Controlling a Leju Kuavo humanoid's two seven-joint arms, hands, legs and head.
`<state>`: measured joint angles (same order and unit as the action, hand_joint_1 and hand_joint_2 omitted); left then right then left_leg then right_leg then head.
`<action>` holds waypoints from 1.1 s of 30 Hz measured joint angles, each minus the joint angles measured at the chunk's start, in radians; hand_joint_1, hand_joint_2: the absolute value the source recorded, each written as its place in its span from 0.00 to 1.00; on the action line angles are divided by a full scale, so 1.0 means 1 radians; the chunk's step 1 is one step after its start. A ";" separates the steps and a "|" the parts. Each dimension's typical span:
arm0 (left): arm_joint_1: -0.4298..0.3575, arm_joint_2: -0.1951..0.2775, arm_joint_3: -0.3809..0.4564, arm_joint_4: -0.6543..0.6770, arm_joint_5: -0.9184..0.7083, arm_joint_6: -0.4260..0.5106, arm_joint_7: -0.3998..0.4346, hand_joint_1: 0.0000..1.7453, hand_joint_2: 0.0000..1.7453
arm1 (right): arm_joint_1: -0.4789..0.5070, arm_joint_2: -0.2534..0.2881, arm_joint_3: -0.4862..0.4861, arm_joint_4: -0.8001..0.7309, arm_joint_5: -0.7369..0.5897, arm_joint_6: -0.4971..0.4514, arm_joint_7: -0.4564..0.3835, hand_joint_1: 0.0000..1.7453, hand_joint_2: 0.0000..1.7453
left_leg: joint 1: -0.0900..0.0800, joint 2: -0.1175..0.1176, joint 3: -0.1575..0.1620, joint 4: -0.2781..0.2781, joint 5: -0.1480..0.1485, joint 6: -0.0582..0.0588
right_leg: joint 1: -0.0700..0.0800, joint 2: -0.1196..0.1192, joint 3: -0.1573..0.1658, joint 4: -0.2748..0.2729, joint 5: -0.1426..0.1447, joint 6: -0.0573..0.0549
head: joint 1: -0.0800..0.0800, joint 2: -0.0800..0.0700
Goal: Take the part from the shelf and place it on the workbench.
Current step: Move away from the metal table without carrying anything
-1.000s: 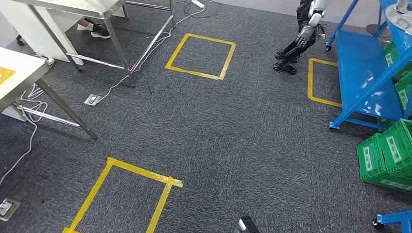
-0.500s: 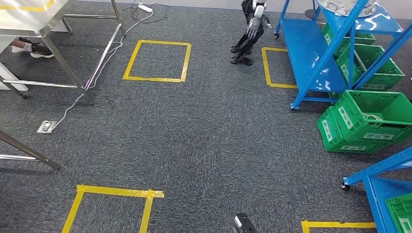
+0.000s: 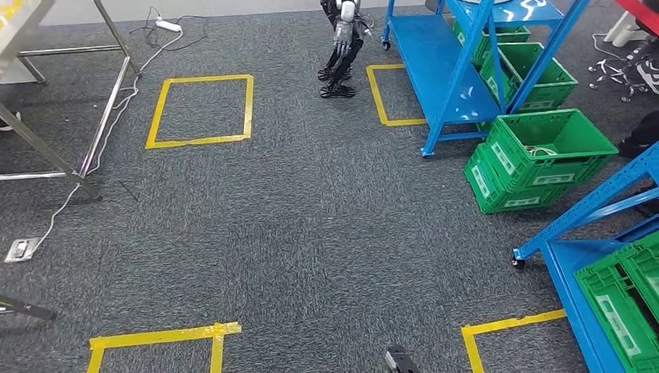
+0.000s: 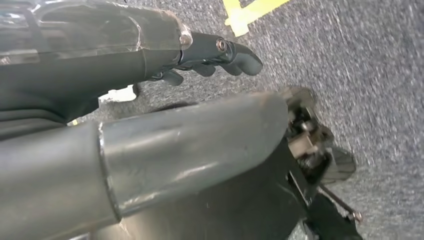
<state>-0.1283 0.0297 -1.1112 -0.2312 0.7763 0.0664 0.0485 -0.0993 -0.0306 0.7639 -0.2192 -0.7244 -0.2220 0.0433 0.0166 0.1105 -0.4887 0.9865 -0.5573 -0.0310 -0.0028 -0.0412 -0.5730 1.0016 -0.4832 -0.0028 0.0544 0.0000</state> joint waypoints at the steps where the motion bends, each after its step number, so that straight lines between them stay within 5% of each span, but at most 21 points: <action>1: -0.001 -0.001 0.000 0.000 0.000 0.000 -0.002 0.00 0.00 | 0.001 -0.002 0.001 0.000 0.000 -0.001 -0.001 0.00 0.00 | 0.002 -0.025 -0.005 0.019 -0.015 -0.003 | 0.000 0.009 0.004 -0.004 0.001 -0.007 | -0.004 0.000; 3: -0.002 -0.001 0.000 0.000 0.003 0.002 -0.014 0.00 0.00 | -0.001 -0.006 0.003 0.000 -0.003 -0.002 -0.012 0.00 0.00 | 0.004 -0.092 -0.052 0.119 -0.067 -0.002 | -0.001 0.027 0.008 -0.008 0.001 -0.020 | -0.015 0.000; 5: 0.002 -0.002 0.000 0.000 0.007 0.006 -0.032 0.00 0.00 | -0.004 -0.006 0.004 0.000 -0.008 -0.001 -0.040 0.00 0.00 | 0.000 -0.115 -0.133 0.258 -0.114 0.004 | 0.005 0.052 0.010 -0.008 -0.002 -0.029 | -0.025 0.000; 6: 0.004 -0.003 0.000 0.000 0.008 0.008 -0.040 0.00 0.00 | -0.004 -0.005 0.004 0.000 -0.010 0.001 -0.057 0.00 0.00 | -0.001 -0.117 -0.164 0.298 -0.113 0.008 | 0.009 0.068 0.013 -0.007 -0.004 -0.032 | -0.028 0.000; 8: 0.006 -0.004 0.000 0.000 0.010 0.012 -0.049 0.00 0.00 | -0.003 -0.002 0.004 -0.001 -0.010 0.004 -0.080 0.00 0.00 | -0.006 -0.127 -0.166 0.249 -0.044 0.020 | 0.015 0.099 0.023 -0.005 -0.010 -0.035 | -0.031 0.000; 10: 0.005 -0.005 0.000 0.000 0.010 0.016 -0.056 0.00 0.00 | -0.004 0.002 0.004 -0.002 -0.013 0.008 -0.091 0.00 0.00 | -0.008 -0.179 -0.125 0.122 0.042 0.033 | 0.017 0.127 0.032 -0.003 -0.018 -0.032 | -0.032 0.000; 12: 0.006 -0.005 0.000 0.000 0.010 0.021 -0.061 0.00 0.00 | -0.008 0.006 0.005 -0.003 -0.020 0.011 -0.094 0.00 0.00 | -0.009 -0.223 -0.093 0.043 0.067 0.037 | 0.012 0.155 0.031 0.000 -0.023 -0.024 | -0.033 0.000; 13: 0.006 -0.005 0.000 0.000 0.011 0.023 -0.062 0.00 0.00 | -0.009 0.008 0.005 -0.003 -0.025 0.013 -0.094 0.00 0.00 | -0.009 -0.226 -0.087 0.032 0.062 0.039 | 0.009 0.169 0.027 0.000 -0.024 -0.018 | -0.034 0.000; 15: 0.005 -0.007 0.000 0.000 0.011 0.027 -0.064 0.00 0.00 | -0.010 0.009 0.006 -0.003 -0.031 0.016 -0.093 0.00 0.00 | -0.010 -0.193 -0.075 0.016 0.062 0.044 | 0.005 0.183 0.022 -0.002 -0.024 -0.007 | -0.034 0.000; 17: 0.005 -0.009 0.000 0.000 0.010 0.029 -0.065 0.00 0.00 | -0.012 0.008 0.008 -0.003 -0.037 0.018 -0.093 0.00 0.00 | -0.008 -0.154 -0.059 -0.003 0.064 0.051 | 0.008 0.135 0.000 0.041 -0.052 0.002 | -0.025 0.000; 19: 0.006 -0.011 0.000 0.000 0.009 0.029 -0.066 0.00 0.00 | -0.019 0.006 0.009 -0.003 -0.042 0.021 -0.091 0.00 0.00 | -0.010 -0.111 -0.046 -0.010 0.058 0.055 | 0.005 0.071 -0.059 0.154 -0.107 0.013 | -0.014 0.000; 21: 0.007 -0.010 0.000 0.000 0.009 0.029 -0.066 0.00 0.00 | -0.019 0.006 0.010 -0.003 -0.046 0.022 -0.088 0.00 0.00 | -0.011 -0.072 -0.039 -0.010 0.049 0.054 | -0.003 0.049 -0.116 0.251 -0.134 0.025 | -0.011 0.000; 22: 0.007 -0.010 0.000 0.001 0.009 0.030 -0.065 0.00 0.00 | -0.014 0.006 0.010 -0.003 -0.047 0.023 -0.087 0.00 0.00 | -0.010 -0.058 -0.034 -0.010 0.044 0.052 | -0.007 0.044 -0.122 0.256 -0.121 0.029 | -0.009 0.000; 24: 0.005 -0.011 0.000 0.000 0.009 0.030 -0.064 0.00 0.00 | -0.005 0.003 0.011 -0.003 -0.049 0.023 -0.085 0.00 0.00 | -0.009 -0.037 -0.023 -0.010 0.034 0.046 | -0.014 0.026 -0.078 0.162 -0.050 0.033 | -0.003 0.000; 26: 0.001 -0.013 0.000 0.000 0.009 0.030 -0.061 0.00 0.00 | -0.005 0.000 0.012 -0.003 -0.050 0.024 -0.085 0.00 0.00 | -0.011 -0.023 -0.014 -0.009 0.025 0.037 | -0.008 -0.018 -0.018 0.042 -0.003 0.028 | 0.003 0.000; 28: -0.001 -0.015 0.000 0.000 0.009 0.030 -0.055 0.00 0.00 | -0.008 0.000 0.011 -0.003 -0.052 0.026 -0.084 0.00 0.00 | -0.015 -0.008 -0.010 -0.007 0.018 0.026 | 0.003 -0.042 0.003 -0.002 -0.005 0.015 | 0.004 0.000; 29: -0.001 -0.016 0.000 0.000 0.009 0.030 -0.052 0.00 0.00 | -0.007 0.000 0.011 -0.003 -0.053 0.027 -0.084 0.00 0.00 | -0.015 0.002 -0.007 -0.007 0.015 0.021 | 0.005 -0.034 0.002 -0.005 -0.006 0.008 | 0.003 0.000; 30: -0.001 -0.016 0.000 0.000 0.008 0.030 -0.050 0.00 0.00 | -0.005 0.000 0.012 -0.003 -0.054 0.028 -0.084 0.00 0.00 | -0.012 -0.001 -0.004 -0.006 0.009 0.015 | 0.003 -0.024 0.004 -0.006 -0.006 0.002 | 0.001 0.000; 33: -0.003 -0.015 0.000 -0.001 0.007 0.030 -0.048 0.00 0.00 | -0.002 -0.001 0.012 -0.003 -0.055 0.030 -0.084 0.00 0.00 | -0.005 -0.095 -0.041 0.087 -0.050 0.004 | -0.002 0.008 0.014 -0.016 -0.003 -0.017 | -0.010 0.000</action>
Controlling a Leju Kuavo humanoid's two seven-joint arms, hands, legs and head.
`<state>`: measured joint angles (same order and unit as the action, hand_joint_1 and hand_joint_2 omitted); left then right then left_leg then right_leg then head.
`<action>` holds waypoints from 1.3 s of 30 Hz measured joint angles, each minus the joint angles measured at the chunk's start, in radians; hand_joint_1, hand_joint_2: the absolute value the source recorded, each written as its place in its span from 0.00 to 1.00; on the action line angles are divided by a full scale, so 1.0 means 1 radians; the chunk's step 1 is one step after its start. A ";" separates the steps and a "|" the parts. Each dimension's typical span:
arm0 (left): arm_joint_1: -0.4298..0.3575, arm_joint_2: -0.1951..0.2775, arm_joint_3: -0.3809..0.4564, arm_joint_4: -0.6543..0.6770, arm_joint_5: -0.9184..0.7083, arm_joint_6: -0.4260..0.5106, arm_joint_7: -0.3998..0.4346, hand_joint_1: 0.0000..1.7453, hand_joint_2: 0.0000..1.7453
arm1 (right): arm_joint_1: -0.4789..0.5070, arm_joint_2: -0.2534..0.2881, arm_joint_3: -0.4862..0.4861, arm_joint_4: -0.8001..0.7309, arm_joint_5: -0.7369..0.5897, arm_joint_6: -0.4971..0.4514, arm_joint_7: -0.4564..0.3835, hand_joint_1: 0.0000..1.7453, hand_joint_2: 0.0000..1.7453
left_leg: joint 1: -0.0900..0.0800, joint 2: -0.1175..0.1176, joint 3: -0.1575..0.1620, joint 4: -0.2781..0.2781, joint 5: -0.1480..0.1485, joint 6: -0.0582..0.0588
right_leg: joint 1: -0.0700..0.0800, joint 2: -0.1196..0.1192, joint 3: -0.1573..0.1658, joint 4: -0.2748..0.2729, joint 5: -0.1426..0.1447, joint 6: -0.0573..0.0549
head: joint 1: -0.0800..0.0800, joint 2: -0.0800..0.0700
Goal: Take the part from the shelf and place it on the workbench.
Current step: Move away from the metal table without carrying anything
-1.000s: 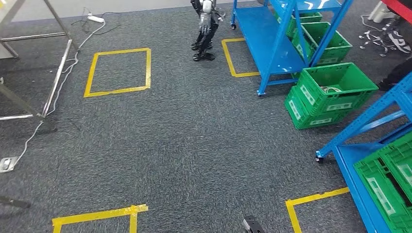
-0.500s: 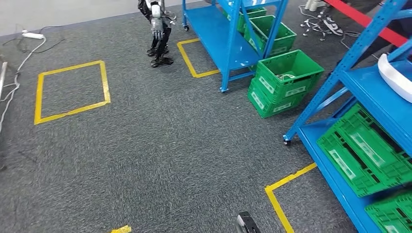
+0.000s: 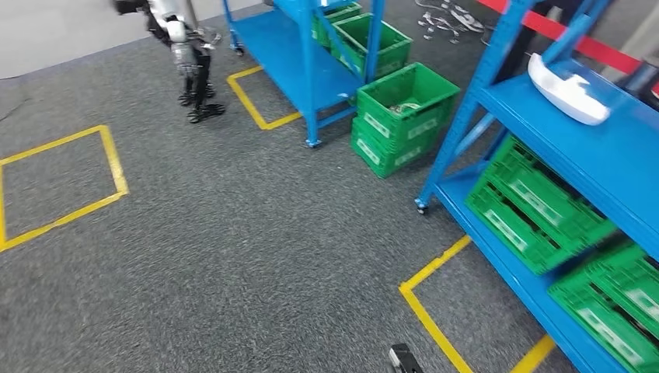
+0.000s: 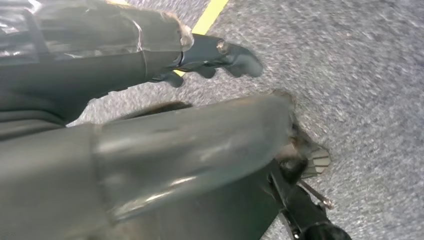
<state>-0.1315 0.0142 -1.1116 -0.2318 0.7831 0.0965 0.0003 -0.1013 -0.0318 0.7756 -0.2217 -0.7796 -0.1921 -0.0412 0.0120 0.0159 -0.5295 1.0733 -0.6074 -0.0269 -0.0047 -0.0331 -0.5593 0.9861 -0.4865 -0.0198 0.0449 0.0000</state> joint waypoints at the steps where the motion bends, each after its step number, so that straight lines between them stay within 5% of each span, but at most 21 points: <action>1: 0.001 0.000 0.000 0.000 0.000 0.000 0.001 0.00 0.00 | -0.002 0.000 0.000 0.000 0.000 0.000 0.000 0.00 0.00 | 0.000 -0.025 -0.036 0.071 -0.030 0.000 | 0.001 0.013 0.001 0.000 -0.001 -0.004 | -0.006 0.000; 3: 0.004 0.002 0.000 0.000 -0.001 0.000 0.002 0.00 0.00 | -0.004 0.002 0.000 0.000 0.000 0.001 0.000 0.00 0.00 | -0.001 -0.027 -0.113 0.198 -0.064 0.000 | 0.004 0.043 0.004 0.001 -0.003 -0.009 | -0.014 0.000; 4: 0.006 0.003 0.000 0.000 -0.001 0.000 0.003 0.00 0.00 | -0.003 0.003 0.000 0.000 0.000 0.002 0.000 0.00 0.00 | -0.001 -0.025 -0.133 0.216 -0.052 0.001 | 0.006 0.059 0.007 0.002 -0.005 -0.010 | -0.016 0.000; 6: 0.005 0.005 0.000 0.000 -0.001 0.001 0.003 0.00 0.00 | -0.001 0.003 0.000 0.000 0.000 0.003 0.000 0.00 0.00 | 0.000 -0.033 -0.120 0.142 0.024 0.005 | 0.006 0.089 0.014 0.006 -0.011 -0.008 | -0.018 0.000; 8: 0.005 0.007 0.000 0.000 -0.001 0.002 0.002 0.00 0.00 | -0.002 0.002 0.000 0.000 -0.001 0.004 0.000 0.00 0.00 | 0.007 -0.088 -0.072 0.014 0.090 0.009 | 0.005 0.116 0.016 0.013 -0.019 0.000 | -0.022 0.000; 10: 0.005 0.008 0.000 0.000 -0.001 0.002 0.002 0.00 0.00 | -0.005 0.003 0.001 0.000 -0.002 0.004 0.000 0.00 0.00 | 0.009 -0.123 -0.046 -0.045 0.101 0.014 | 0.002 0.143 0.010 0.018 -0.024 0.012 | -0.024 0.000; 12: 0.005 0.009 -0.001 0.000 -0.001 0.002 0.002 0.00 0.00 | -0.005 0.003 0.005 0.000 -0.003 0.004 0.000 0.00 0.00 | 0.007 -0.099 -0.040 -0.054 0.098 0.024 | -0.003 0.162 0.003 0.017 -0.024 0.025 | -0.023 0.000; 14: 0.005 0.011 -0.001 0.000 -0.002 0.002 0.000 0.00 0.00 | -0.005 0.002 0.010 0.000 -0.003 0.004 0.000 0.00 0.00 | 0.007 -0.066 -0.031 -0.065 0.100 0.035 | -0.002 0.126 -0.009 0.042 -0.043 0.037 | -0.013 0.000; 16: 0.006 0.012 -0.001 0.000 -0.002 0.002 0.000 0.00 0.00 | -0.009 0.003 0.014 0.000 -0.004 0.004 0.000 0.00 0.00 | 0.004 -0.026 -0.023 -0.071 0.097 0.043 | -0.002 0.065 -0.058 0.140 -0.097 0.047 | 0.003 0.000; 18: 0.008 0.013 -0.001 0.001 -0.003 0.002 0.000 0.00 0.00 | -0.011 0.005 0.016 0.000 -0.005 0.004 0.000 0.00 0.00 | 0.000 0.014 -0.020 -0.071 0.091 0.047 | -0.004 0.041 -0.119 0.255 -0.142 0.053 | 0.010 0.000; 19: 0.008 0.014 -0.001 0.001 -0.003 0.002 0.000 0.00 0.00 | -0.008 0.006 0.016 0.000 -0.005 0.003 0.000 0.00 0.00 | -0.001 0.030 -0.018 -0.071 0.088 0.047 | -0.005 0.037 -0.131 0.278 -0.142 0.055 | 0.012 0.000; 21: 0.005 0.016 -0.001 0.001 -0.002 0.001 0.001 0.00 0.00 | 0.001 0.007 0.018 0.000 -0.005 0.003 0.002 0.00 0.00 | -0.003 0.054 -0.011 -0.071 0.081 0.045 | -0.004 0.027 -0.101 0.218 -0.088 0.051 | 0.016 0.000; 23: 0.003 0.016 -0.001 0.000 -0.002 0.000 0.002 0.00 0.00 | 0.003 0.006 0.019 0.000 -0.006 0.001 0.003 0.00 0.00 | -0.006 0.072 -0.001 -0.071 0.075 0.040 | 0.005 -0.011 -0.034 0.086 -0.030 0.035 | 0.022 0.000; 25: 0.002 0.016 -0.001 0.000 -0.002 0.000 0.003 0.00 0.00 | -0.001 0.006 0.020 0.000 -0.006 0.000 0.003 0.00 0.00 | -0.009 0.089 0.004 -0.071 0.069 0.032 | 0.016 -0.042 0.001 0.017 -0.016 0.020 | 0.024 0.000; 27: 0.001 0.016 -0.001 0.000 -0.001 -0.001 0.003 0.00 0.00 | 0.000 0.007 0.020 0.001 -0.006 0.000 0.003 0.00 0.00 | -0.010 0.108 0.010 -0.074 0.066 0.022 | 0.019 -0.031 0.005 0.010 -0.019 0.012 | 0.022 0.000; 28: 0.000 0.016 -0.001 0.000 0.000 -0.001 0.003 0.00 0.00 | 0.002 0.008 0.021 0.001 -0.006 -0.001 0.003 0.00 0.00 | -0.008 0.095 0.014 -0.072 0.060 0.017 | 0.018 -0.021 0.009 0.003 -0.016 0.008 | 0.021 0.000; 31: -0.001 0.016 -0.001 -0.002 0.000 -0.001 0.003 0.00 0.00 | -0.001 0.011 0.023 0.002 -0.006 -0.002 0.004 0.00 0.00 | -0.001 -0.007 -0.031 0.035 -0.003 0.005 | 0.008 0.009 0.022 -0.015 -0.006 -0.005 | 0.008 0.000; 34: 0.005 0.017 -0.001 -0.001 0.001 -0.001 0.004 0.00 0.00 | -0.005 0.015 0.024 0.002 -0.006 -0.003 0.004 0.00 0.00 | 0.000 -0.026 -0.123 0.198 -0.057 -0.001 | 0.008 0.049 0.023 -0.012 -0.009 -0.011 | -0.008 0.000; 36: 0.006 0.018 -0.001 -0.001 0.002 -0.001 0.003 0.00 0.00 | -0.002 0.017 0.024 0.002 -0.007 -0.003 0.004 0.00 0.00 | 0.002 -0.027 -0.123 0.163 -0.006 -0.003 | 0.006 0.079 0.024 -0.004 -0.014 -0.007 | -0.011 0.000; 39: 0.005 0.019 -0.001 -0.001 0.003 -0.002 0.002 0.00 0.00 | -0.003 0.017 0.025 0.003 -0.009 -0.003 0.004 0.00 0.00 | 0.016 -0.102 -0.056 -0.008 0.085 -0.002 | 0.003 0.118 0.018 0.017 -0.029 0.007 | -0.017 0.000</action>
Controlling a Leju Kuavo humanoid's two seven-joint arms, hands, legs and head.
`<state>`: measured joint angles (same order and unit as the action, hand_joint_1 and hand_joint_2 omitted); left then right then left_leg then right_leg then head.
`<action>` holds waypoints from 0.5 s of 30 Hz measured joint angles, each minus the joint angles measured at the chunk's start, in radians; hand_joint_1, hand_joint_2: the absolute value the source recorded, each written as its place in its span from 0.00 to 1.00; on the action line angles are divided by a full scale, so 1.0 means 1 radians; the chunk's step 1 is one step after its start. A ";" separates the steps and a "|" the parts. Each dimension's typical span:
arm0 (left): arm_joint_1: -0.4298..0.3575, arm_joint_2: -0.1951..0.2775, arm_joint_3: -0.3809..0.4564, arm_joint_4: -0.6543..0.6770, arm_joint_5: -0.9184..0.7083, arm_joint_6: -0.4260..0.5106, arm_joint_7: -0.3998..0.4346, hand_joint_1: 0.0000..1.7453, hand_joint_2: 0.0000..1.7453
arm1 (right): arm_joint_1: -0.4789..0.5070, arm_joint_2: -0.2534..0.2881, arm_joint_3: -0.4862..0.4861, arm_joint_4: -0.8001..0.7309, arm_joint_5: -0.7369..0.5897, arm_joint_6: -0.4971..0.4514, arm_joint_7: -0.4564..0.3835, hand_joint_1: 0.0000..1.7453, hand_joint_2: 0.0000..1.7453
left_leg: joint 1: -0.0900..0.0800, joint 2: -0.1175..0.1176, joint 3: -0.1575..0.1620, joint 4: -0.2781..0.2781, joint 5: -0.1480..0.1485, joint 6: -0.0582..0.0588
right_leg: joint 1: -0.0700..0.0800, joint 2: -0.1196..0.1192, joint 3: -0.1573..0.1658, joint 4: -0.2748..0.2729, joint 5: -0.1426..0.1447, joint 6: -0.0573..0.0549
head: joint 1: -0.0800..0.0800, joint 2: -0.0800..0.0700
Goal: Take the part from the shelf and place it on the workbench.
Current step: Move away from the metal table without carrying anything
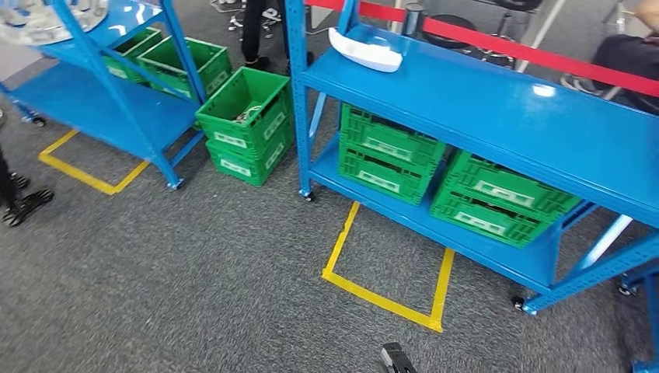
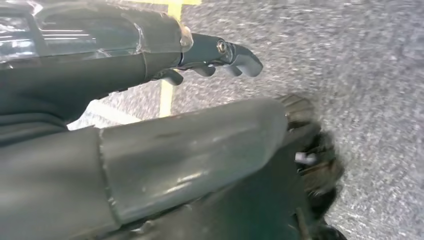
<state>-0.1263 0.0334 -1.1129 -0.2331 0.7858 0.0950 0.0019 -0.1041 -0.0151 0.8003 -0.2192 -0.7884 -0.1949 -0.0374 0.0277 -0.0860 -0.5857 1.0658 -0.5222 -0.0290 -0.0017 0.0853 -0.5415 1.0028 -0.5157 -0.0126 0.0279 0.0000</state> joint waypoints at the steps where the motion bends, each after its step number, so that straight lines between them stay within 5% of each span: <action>1: 0.000 0.000 0.000 0.000 0.000 0.000 -0.001 0.00 0.00 | -0.001 0.000 0.000 0.000 0.000 0.000 0.000 0.00 0.00 | 0.002 -0.021 0.012 -0.026 0.004 0.002 | -0.002 0.012 -0.005 0.005 -0.003 0.006 | -0.001 0.000; 2: 0.001 0.000 0.000 0.000 0.000 -0.001 -0.001 0.00 0.00 | -0.002 0.000 0.000 0.000 -0.001 0.000 0.000 0.00 0.00 | 0.002 -0.026 0.016 -0.032 -0.004 0.007 | -0.003 0.026 -0.009 0.008 -0.003 0.012 | -0.001 0.000; 4: 0.002 0.001 0.000 0.000 0.000 -0.001 -0.002 0.00 0.00 | -0.001 0.000 0.000 0.000 -0.001 0.000 0.000 0.00 0.00 | 0.001 0.004 0.022 -0.039 -0.004 0.019 | -0.007 0.042 -0.016 0.008 -0.003 0.023 | 0.001 0.000; 6: 0.002 0.002 0.000 0.000 0.000 -0.001 -0.002 0.00 0.00 | 0.000 0.000 0.001 0.000 -0.001 -0.001 0.000 0.00 0.00 | 0.002 0.039 0.032 -0.049 -0.004 0.031 | -0.005 -0.004 -0.035 0.043 -0.026 0.034 | 0.011 0.000; 8: 0.003 0.003 0.000 0.000 0.000 -0.001 -0.002 0.00 0.00 | -0.005 0.001 0.004 0.000 -0.001 -0.001 0.000 0.00 0.00 | -0.001 0.079 0.041 -0.054 -0.009 0.039 | -0.004 -0.065 -0.093 0.154 -0.080 0.042 | 0.027 0.000; 10: 0.005 0.003 0.000 0.000 0.000 -0.001 -0.002 0.00 0.00 | -0.006 0.002 0.006 0.000 -0.001 -0.001 0.000 0.00 0.00 | -0.004 0.118 0.047 -0.053 -0.016 0.043 | -0.007 -0.082 -0.155 0.267 -0.117 0.047 | 0.034 0.000; 12: 0.003 0.003 0.000 0.001 0.000 -0.002 -0.002 0.00 0.00 | -0.002 0.002 0.009 0.000 -0.003 -0.001 0.000 0.00 0.00 | -0.005 0.147 0.054 -0.053 -0.024 0.040 | -0.008 -0.088 -0.154 0.258 -0.083 0.047 | 0.037 0.000; 15: -0.002 0.000 0.000 0.000 0.000 -0.002 0.001 0.00 0.00 | 0.001 -0.001 0.011 0.000 -0.007 -0.001 0.001 0.00 0.00 | -0.009 0.173 0.069 -0.054 -0.036 0.031 | 0.001 -0.134 -0.059 0.069 0.009 0.031 | 0.046 0.000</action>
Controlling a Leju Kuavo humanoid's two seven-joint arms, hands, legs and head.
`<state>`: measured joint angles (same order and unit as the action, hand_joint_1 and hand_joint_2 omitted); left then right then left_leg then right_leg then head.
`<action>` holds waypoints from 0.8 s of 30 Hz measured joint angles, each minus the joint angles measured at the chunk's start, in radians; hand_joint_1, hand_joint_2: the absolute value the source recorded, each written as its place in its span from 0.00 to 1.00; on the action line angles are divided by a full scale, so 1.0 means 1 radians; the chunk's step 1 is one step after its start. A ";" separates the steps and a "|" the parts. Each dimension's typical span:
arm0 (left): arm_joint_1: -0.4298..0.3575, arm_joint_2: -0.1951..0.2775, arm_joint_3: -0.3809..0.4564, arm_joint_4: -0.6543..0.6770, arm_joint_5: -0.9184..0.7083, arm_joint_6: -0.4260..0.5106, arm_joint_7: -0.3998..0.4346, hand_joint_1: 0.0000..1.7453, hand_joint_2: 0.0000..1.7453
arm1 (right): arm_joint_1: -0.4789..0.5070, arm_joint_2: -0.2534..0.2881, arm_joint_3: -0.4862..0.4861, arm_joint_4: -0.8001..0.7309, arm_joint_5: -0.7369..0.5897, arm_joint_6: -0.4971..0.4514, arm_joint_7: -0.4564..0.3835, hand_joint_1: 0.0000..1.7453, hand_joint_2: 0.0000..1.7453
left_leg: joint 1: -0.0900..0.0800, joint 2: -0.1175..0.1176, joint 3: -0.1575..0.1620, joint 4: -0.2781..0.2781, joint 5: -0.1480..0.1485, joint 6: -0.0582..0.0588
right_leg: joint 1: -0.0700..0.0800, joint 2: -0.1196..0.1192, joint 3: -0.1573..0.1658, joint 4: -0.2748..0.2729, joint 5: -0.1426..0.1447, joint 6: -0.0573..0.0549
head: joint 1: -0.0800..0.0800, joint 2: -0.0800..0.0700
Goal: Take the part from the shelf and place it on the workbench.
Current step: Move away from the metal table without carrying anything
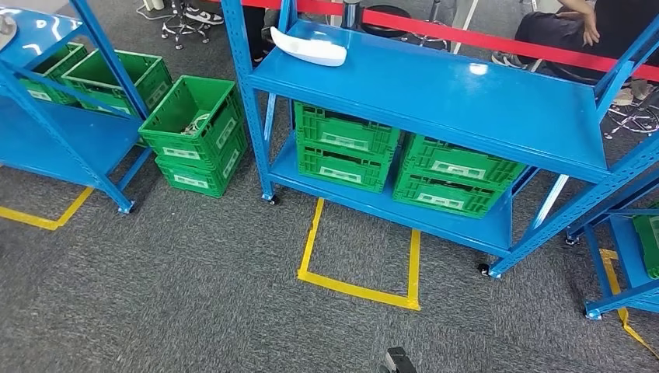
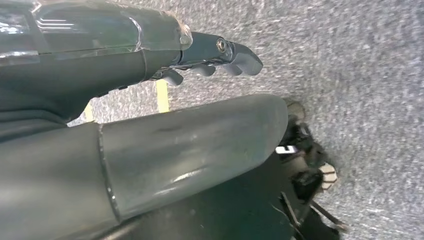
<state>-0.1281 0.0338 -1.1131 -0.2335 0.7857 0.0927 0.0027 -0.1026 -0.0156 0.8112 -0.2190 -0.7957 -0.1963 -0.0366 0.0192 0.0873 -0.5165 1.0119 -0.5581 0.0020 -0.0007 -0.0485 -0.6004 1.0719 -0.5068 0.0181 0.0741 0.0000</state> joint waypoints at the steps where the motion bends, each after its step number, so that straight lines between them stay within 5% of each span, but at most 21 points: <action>1: -0.001 -0.001 0.000 0.000 0.000 0.000 0.001 0.00 0.00 | -0.001 -0.001 0.000 0.000 0.000 0.000 0.000 0.00 0.00 | -0.002 0.008 0.003 -0.001 -0.003 -0.005 | 0.005 -0.016 0.019 -0.039 0.008 -0.006 | 0.002 0.000; 4: -0.002 -0.003 0.000 0.000 0.000 0.000 0.001 0.00 0.00 | -0.001 0.000 0.001 0.000 -0.001 0.000 0.000 0.00 0.00 | -0.004 0.023 0.012 -0.007 -0.009 -0.022 | 0.010 -0.010 0.027 -0.060 0.002 -0.021 | 0.000 0.000; 6: -0.004 -0.003 0.000 -0.001 0.000 0.000 0.001 0.00 0.00 | 0.002 -0.001 0.001 0.000 -0.001 -0.001 0.001 0.00 0.00 | 0.000 -0.033 0.008 0.018 -0.032 -0.031 | 0.005 0.009 0.035 -0.071 0.006 -0.033 | -0.006 0.000; 8: -0.004 -0.003 0.000 -0.001 0.000 0.000 0.002 0.00 0.00 | -0.001 -0.001 0.001 0.000 -0.002 -0.001 0.001 0.00 0.00 | 0.003 -0.096 -0.043 0.121 -0.086 -0.034 | 0.003 0.030 0.040 -0.077 0.008 -0.042 | -0.019 0.000; 10: 0.001 -0.003 0.000 0.000 -0.001 0.000 0.004 0.00 0.00 | -0.004 0.002 0.001 0.000 -0.002 -0.001 0.001 0.00 0.00 | 0.000 -0.099 -0.117 0.247 -0.126 -0.034 | 0.005 0.058 0.041 -0.076 0.007 -0.047 | -0.031 0.000; 11: 0.002 -0.003 0.000 0.000 -0.001 0.000 0.004 0.00 0.00 | -0.003 0.002 0.001 0.000 -0.003 -0.001 0.001 0.00 0.00 | -0.001 -0.096 -0.139 0.273 -0.120 -0.033 | 0.006 0.072 0.043 -0.076 0.006 -0.048 | -0.035 0.000; 13: 0.003 -0.003 0.000 0.000 -0.002 0.000 0.004 0.00 0.00 | -0.001 0.001 0.001 0.000 -0.004 -0.001 0.001 0.00 0.00 | -0.002 -0.101 -0.132 0.213 -0.050 -0.026 | 0.008 0.103 0.049 -0.074 0.002 -0.047 | -0.039 0.000; 15: 0.002 -0.002 0.000 0.000 -0.002 0.000 0.004 0.00 0.00 | -0.001 0.001 0.001 0.000 -0.005 -0.001 0.001 0.00 0.00 | 0.001 -0.156 -0.086 0.087 0.024 -0.015 | 0.007 0.131 0.053 -0.069 -0.004 -0.041 | -0.043 0.000; 17: 0.002 -0.001 0.000 0.000 -0.002 0.000 0.005 0.00 0.00 | -0.004 0.001 0.002 0.000 -0.009 -0.002 0.001 0.00 0.00 | 0.002 -0.197 -0.058 0.022 0.039 -0.007 | 0.002 0.157 0.048 -0.065 -0.008 -0.031 | -0.045 0.000; 20: 0.003 -0.002 0.000 0.000 -0.003 -0.001 0.006 0.00 0.00 | -0.003 0.001 0.003 0.000 -0.011 -0.003 0.001 0.00 0.00 | 0.000 -0.163 -0.043 0.003 0.035 0.003 | -0.005 0.187 0.040 -0.069 -0.005 -0.011 | -0.045 0.000; 22: 0.002 -0.002 0.000 0.000 -0.003 -0.001 0.006 0.00 0.00 | -0.003 0.000 0.003 0.000 -0.012 -0.003 0.001 0.00 0.00 | 0.004 -0.129 -0.030 -0.011 0.037 0.011 | -0.001 0.142 0.018 -0.028 -0.031 0.001 | -0.036 0.000; 24: 0.003 -0.002 0.000 0.000 -0.004 -0.001 0.005 0.00 0.00 | -0.007 0.000 0.004 0.000 -0.012 -0.003 0.001 0.00 0.00 | 0.002 -0.094 -0.022 -0.016 0.033 0.016 | -0.002 0.077 -0.043 0.090 -0.088 0.012 | -0.022 0.000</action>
<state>-0.1248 0.0313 -1.1135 -0.2335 0.7821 0.0918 0.0080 -0.1101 -0.0153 0.8148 -0.2191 -0.8079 -0.1989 -0.0355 0.0217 -0.0072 -0.5390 0.9962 -0.5255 0.0181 -0.0032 0.0286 -0.6434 1.1615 -0.5950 0.0304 0.0517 0.0000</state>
